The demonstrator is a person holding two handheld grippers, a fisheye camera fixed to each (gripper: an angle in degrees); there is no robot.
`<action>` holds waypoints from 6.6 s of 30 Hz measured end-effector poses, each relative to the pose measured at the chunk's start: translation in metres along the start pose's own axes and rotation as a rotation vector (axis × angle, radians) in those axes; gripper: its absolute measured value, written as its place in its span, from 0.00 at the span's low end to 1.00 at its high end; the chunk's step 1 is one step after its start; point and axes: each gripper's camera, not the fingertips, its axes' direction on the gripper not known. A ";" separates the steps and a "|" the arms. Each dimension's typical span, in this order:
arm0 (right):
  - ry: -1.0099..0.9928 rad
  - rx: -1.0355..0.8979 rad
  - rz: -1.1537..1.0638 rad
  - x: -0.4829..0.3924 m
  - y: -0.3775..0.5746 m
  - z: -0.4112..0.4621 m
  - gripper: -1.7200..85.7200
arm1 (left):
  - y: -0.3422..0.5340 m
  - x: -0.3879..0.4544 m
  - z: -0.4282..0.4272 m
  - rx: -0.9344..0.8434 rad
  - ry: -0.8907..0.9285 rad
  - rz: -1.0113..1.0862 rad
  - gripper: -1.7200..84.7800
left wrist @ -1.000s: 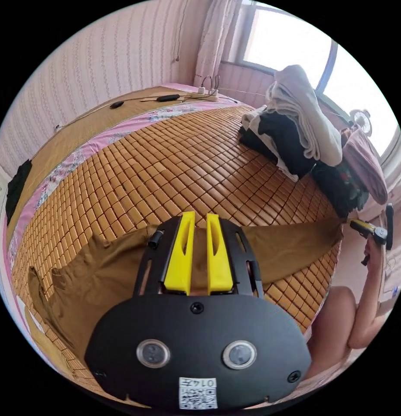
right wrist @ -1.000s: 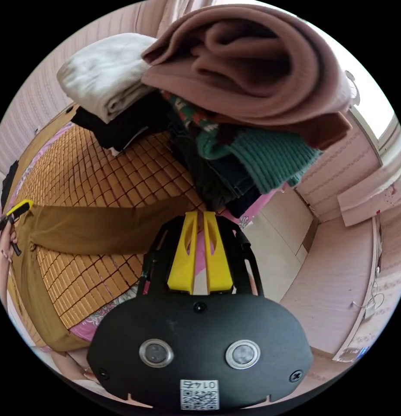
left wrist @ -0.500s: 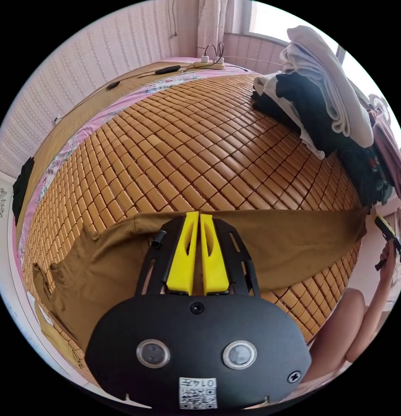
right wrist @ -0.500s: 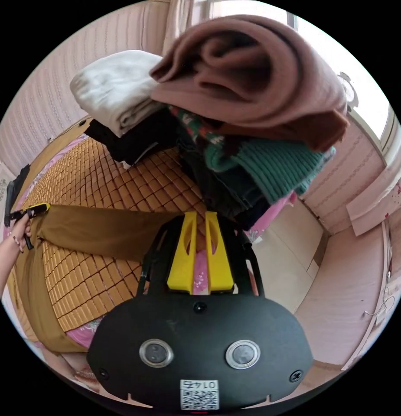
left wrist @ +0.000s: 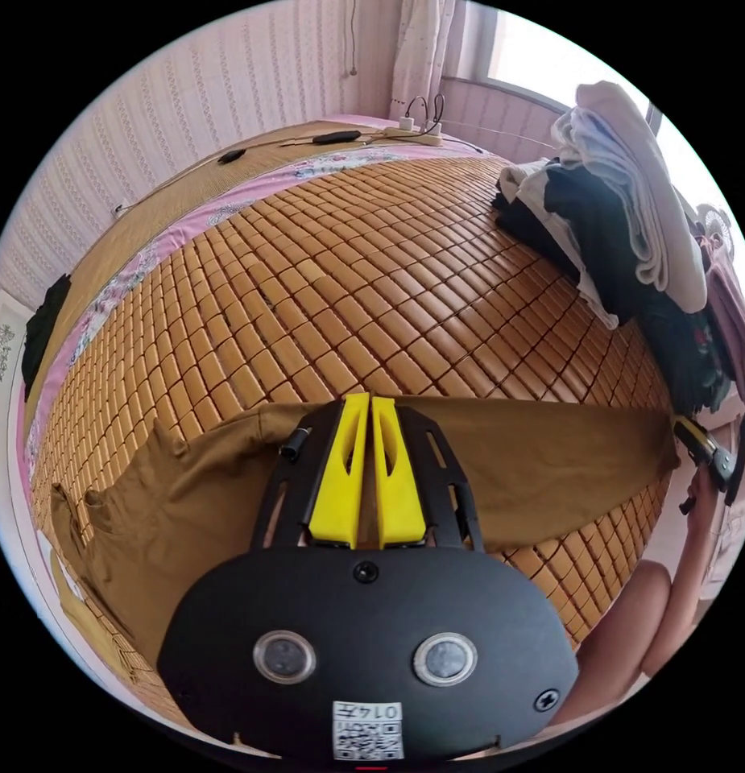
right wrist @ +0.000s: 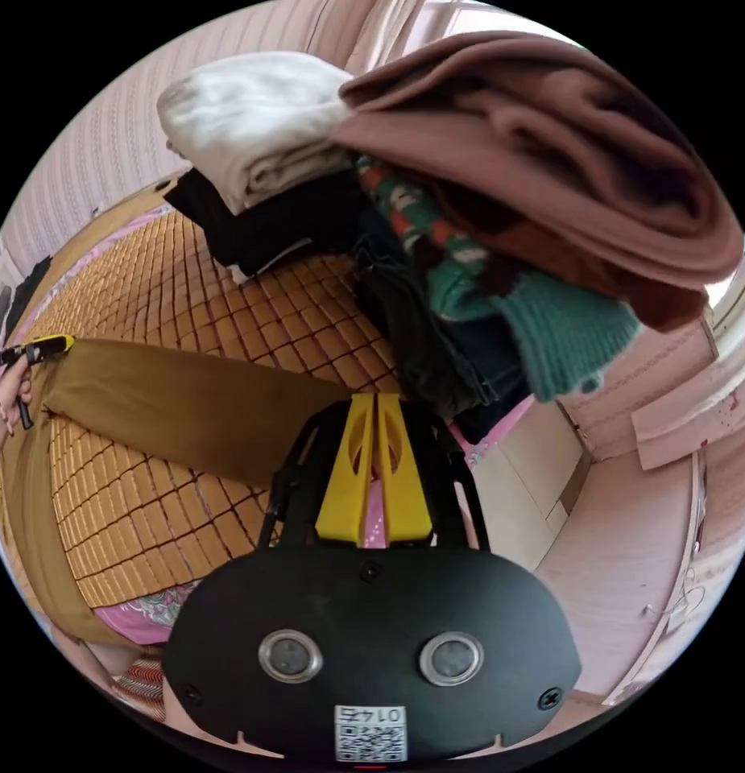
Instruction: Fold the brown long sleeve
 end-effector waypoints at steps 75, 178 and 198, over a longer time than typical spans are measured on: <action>-0.303 -0.046 -1.015 -0.680 -0.151 0.045 0.01 | 0.206 -0.325 -0.366 0.102 0.025 -0.371 0.07; -0.667 -0.313 -1.314 -0.976 -0.097 0.009 0.01 | 0.376 -0.367 -0.653 0.132 -0.113 -0.580 0.02; -0.678 -0.156 -1.407 -0.950 -0.071 -0.013 0.02 | 0.705 -0.241 -0.905 0.381 -0.286 -0.625 0.01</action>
